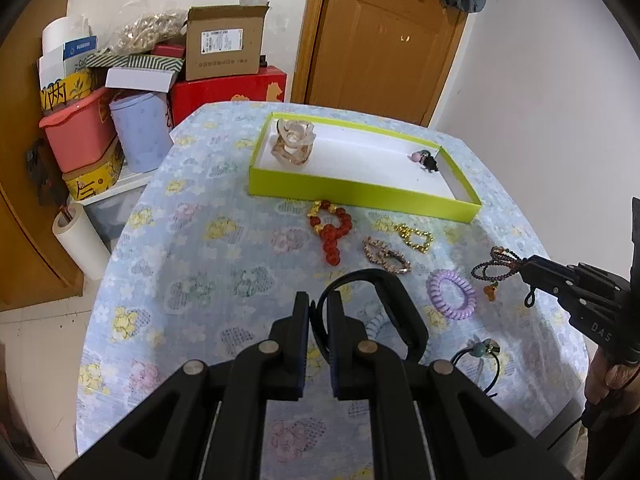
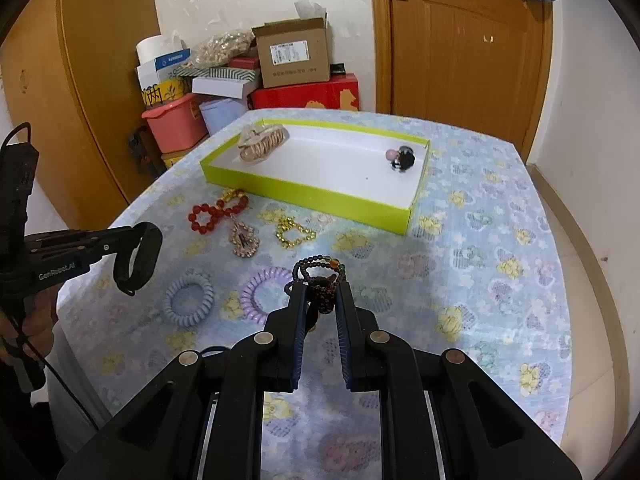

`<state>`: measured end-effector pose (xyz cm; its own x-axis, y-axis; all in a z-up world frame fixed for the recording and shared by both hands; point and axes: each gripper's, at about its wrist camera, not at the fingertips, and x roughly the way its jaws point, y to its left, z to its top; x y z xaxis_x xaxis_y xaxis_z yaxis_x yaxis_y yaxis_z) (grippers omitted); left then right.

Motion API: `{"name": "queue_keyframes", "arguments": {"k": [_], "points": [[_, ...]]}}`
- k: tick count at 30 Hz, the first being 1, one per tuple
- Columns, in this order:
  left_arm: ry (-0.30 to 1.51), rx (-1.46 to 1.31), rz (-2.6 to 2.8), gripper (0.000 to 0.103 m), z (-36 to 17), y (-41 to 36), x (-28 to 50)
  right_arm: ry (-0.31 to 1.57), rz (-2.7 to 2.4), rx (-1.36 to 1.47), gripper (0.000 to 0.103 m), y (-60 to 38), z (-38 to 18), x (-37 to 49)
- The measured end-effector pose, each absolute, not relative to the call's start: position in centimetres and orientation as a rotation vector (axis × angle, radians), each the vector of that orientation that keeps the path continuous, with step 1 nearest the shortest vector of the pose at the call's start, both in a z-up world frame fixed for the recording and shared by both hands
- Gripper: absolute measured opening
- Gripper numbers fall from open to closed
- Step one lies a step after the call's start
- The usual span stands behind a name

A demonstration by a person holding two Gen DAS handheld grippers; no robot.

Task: Organize jewelry
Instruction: 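Carry the wristband and bracelet into the green tray and open both tools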

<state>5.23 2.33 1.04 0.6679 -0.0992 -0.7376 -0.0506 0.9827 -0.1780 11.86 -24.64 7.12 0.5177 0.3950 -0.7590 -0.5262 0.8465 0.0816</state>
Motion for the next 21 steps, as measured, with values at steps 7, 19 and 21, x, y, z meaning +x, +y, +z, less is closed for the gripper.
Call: {"name": "queue_keyframes", "arguments": {"k": [7,19,21], "points": [[0.829,-0.192,-0.04,0.009,1.6,2.2,5.3,0.839,0.562,-0.162,0.015,-24.5,8.1,11.6],[0.821,-0.181,-0.052,0.009,2.3,2.2,6.9,0.816,0.565,-0.159,0.015,-24.1,8.9,12.5],[0.818,-0.177,-0.054,0.009,2.5,2.3,7.5,0.811,0.567,-0.159,0.015,-24.0,9.0,12.9]]}}
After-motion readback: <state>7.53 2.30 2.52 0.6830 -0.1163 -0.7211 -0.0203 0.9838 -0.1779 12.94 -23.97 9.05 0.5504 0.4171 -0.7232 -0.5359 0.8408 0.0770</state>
